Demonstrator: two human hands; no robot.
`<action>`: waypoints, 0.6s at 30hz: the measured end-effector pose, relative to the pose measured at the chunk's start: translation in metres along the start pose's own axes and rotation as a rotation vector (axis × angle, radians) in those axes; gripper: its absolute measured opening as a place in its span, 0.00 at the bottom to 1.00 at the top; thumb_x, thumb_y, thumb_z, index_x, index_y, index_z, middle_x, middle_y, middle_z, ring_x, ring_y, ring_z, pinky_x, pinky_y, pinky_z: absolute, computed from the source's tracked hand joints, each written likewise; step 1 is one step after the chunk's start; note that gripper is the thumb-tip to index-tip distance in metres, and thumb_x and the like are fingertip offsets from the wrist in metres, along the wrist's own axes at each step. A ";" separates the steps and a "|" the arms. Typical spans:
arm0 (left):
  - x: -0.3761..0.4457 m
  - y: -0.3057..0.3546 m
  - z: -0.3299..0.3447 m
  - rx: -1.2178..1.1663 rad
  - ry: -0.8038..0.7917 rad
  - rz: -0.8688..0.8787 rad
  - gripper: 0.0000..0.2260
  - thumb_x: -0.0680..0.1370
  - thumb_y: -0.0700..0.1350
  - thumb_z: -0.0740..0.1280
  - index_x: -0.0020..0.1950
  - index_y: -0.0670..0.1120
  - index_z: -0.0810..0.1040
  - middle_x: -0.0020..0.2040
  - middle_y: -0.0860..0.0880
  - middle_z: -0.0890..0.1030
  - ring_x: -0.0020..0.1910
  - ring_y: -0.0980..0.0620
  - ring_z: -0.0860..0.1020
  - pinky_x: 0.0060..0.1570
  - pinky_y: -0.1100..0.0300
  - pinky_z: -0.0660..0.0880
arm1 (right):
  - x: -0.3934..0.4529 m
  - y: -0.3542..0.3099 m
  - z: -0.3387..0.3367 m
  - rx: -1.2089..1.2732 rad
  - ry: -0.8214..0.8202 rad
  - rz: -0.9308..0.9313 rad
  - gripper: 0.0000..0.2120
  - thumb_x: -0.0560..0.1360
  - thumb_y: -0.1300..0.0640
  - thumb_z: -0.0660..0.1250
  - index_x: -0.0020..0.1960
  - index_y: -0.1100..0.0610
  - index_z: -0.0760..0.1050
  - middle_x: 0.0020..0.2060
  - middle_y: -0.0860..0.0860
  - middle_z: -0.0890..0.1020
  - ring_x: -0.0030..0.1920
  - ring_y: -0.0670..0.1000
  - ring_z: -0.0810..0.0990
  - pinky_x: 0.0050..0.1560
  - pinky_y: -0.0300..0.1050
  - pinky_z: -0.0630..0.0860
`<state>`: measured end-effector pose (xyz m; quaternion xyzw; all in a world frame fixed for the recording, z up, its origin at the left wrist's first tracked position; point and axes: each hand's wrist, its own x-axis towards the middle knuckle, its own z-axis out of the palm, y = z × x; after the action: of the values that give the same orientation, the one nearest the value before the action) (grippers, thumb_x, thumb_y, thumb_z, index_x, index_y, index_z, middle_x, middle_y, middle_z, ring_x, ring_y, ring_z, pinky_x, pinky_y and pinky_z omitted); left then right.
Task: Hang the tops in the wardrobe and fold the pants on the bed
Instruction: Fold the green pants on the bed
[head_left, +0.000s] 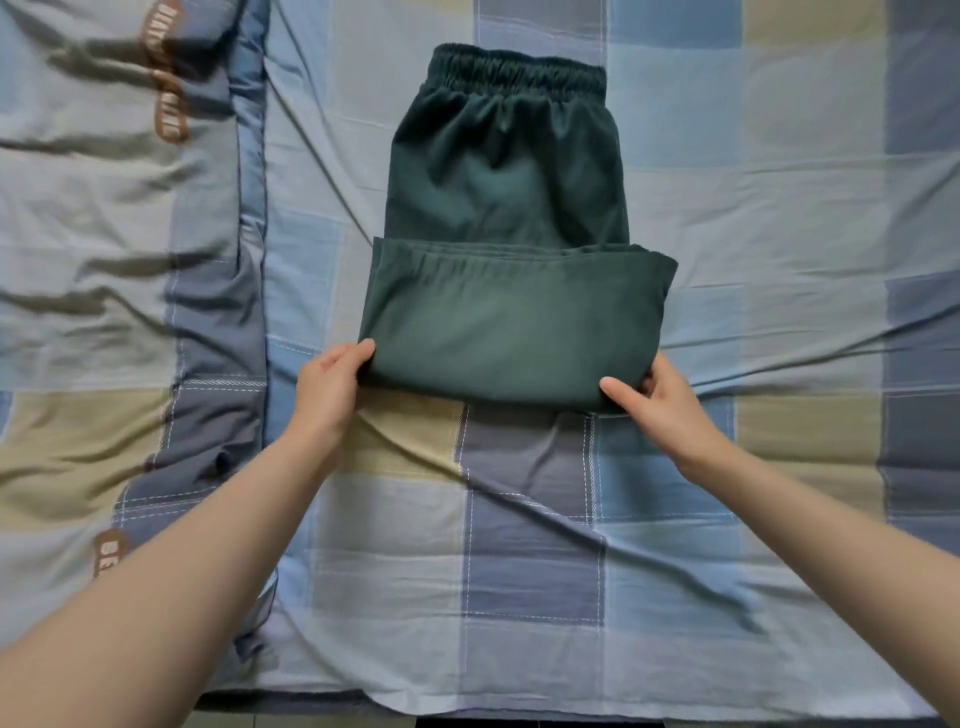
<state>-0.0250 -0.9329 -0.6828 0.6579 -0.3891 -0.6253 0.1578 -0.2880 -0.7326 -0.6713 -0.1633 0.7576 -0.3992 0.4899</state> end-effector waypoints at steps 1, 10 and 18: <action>-0.004 -0.006 -0.004 -0.075 0.020 -0.020 0.13 0.77 0.43 0.68 0.33 0.48 0.82 0.37 0.51 0.79 0.43 0.51 0.74 0.45 0.57 0.68 | -0.003 -0.001 -0.001 -0.006 0.024 -0.029 0.16 0.77 0.65 0.65 0.64 0.59 0.71 0.58 0.50 0.79 0.54 0.40 0.79 0.55 0.30 0.74; -0.069 -0.042 -0.026 0.378 -0.122 0.094 0.19 0.79 0.43 0.67 0.31 0.47 0.63 0.28 0.54 0.59 0.29 0.57 0.58 0.29 0.63 0.55 | -0.046 0.041 -0.025 0.041 -0.096 0.364 0.10 0.79 0.61 0.63 0.59 0.62 0.76 0.49 0.58 0.83 0.47 0.51 0.80 0.53 0.50 0.79; -0.098 -0.059 -0.061 0.962 0.037 0.485 0.13 0.75 0.34 0.68 0.59 0.42 0.75 0.56 0.45 0.74 0.51 0.44 0.75 0.55 0.52 0.72 | -0.083 0.042 -0.074 -1.101 0.068 -0.402 0.18 0.74 0.71 0.59 0.62 0.61 0.72 0.57 0.59 0.77 0.56 0.62 0.78 0.54 0.53 0.75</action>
<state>0.0592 -0.8426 -0.6448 0.5580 -0.7695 -0.3103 -0.0146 -0.3076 -0.6205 -0.6384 -0.5213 0.8229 -0.0368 0.2232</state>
